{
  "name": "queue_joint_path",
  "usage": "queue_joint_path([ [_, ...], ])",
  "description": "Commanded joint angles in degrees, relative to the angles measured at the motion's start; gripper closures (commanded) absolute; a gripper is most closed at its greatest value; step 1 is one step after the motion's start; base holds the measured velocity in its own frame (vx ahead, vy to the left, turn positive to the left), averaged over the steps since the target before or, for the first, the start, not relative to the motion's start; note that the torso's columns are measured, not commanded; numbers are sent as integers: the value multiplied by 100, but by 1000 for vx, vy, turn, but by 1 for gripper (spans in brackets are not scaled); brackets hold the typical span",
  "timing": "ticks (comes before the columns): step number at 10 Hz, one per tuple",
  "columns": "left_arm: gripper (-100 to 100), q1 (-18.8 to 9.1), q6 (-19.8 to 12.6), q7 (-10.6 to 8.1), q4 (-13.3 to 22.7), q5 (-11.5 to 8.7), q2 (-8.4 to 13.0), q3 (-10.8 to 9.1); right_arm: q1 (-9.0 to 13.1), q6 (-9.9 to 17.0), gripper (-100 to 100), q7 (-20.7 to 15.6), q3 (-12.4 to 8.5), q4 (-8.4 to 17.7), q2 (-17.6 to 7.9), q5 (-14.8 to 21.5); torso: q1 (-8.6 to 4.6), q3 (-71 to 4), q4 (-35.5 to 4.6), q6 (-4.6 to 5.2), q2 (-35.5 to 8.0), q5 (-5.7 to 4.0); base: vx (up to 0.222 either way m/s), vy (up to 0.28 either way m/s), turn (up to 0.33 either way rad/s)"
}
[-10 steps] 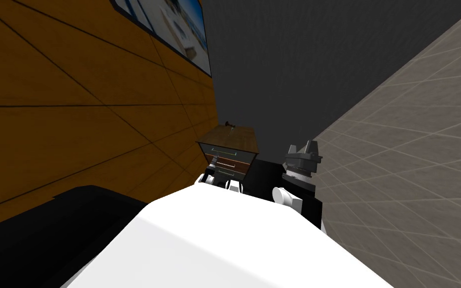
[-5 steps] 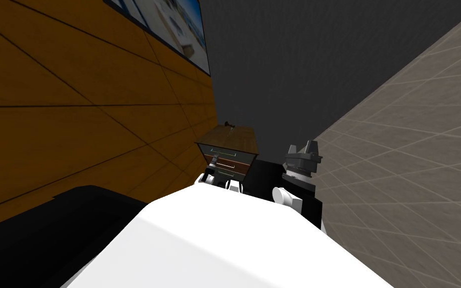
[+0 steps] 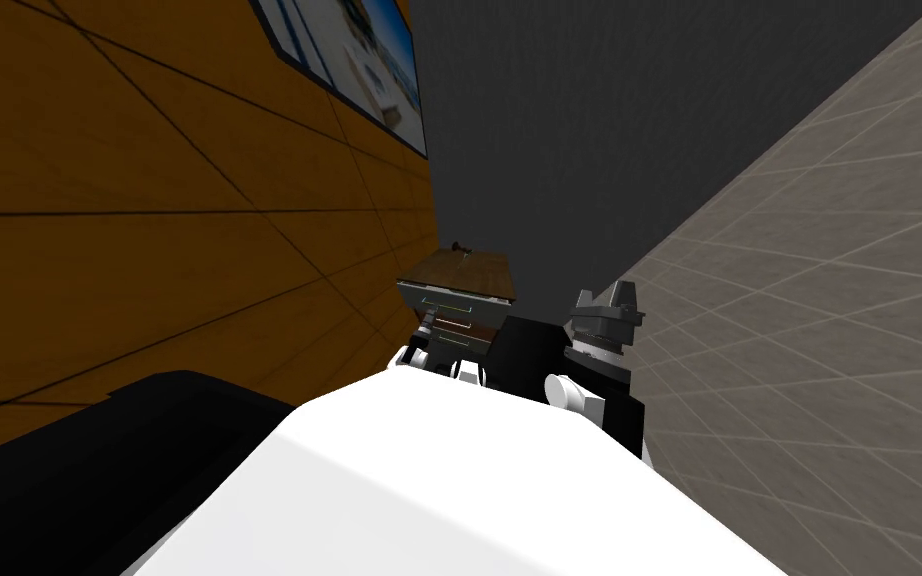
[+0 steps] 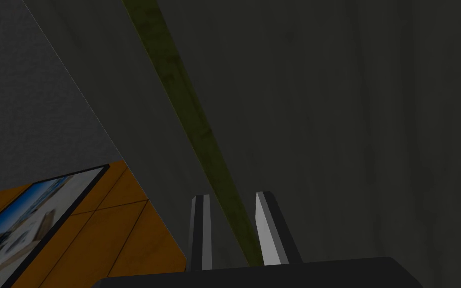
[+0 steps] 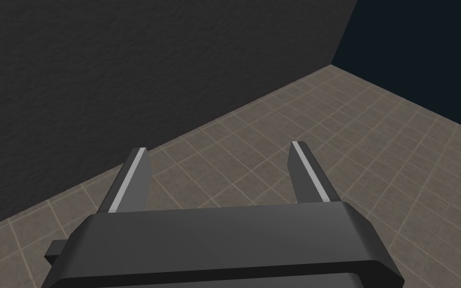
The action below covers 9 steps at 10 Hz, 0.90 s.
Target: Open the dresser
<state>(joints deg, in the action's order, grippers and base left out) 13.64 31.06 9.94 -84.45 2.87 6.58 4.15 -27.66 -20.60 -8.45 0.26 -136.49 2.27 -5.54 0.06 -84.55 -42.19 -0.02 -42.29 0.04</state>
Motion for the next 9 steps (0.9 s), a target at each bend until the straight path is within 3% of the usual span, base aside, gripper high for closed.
queue_joint_path([
  [1,100,72,-32,-16,-48,4,21,34,-1,0,0,0,0,0,0,0,-3,-21,-5,1,34,-6,-128,9,15],
  [9,100,330,-34,-75,-269,14,115,157,0,0,0,0,0,0,0,0,6,4,4,-3,-6,4,-172,12,20],
])
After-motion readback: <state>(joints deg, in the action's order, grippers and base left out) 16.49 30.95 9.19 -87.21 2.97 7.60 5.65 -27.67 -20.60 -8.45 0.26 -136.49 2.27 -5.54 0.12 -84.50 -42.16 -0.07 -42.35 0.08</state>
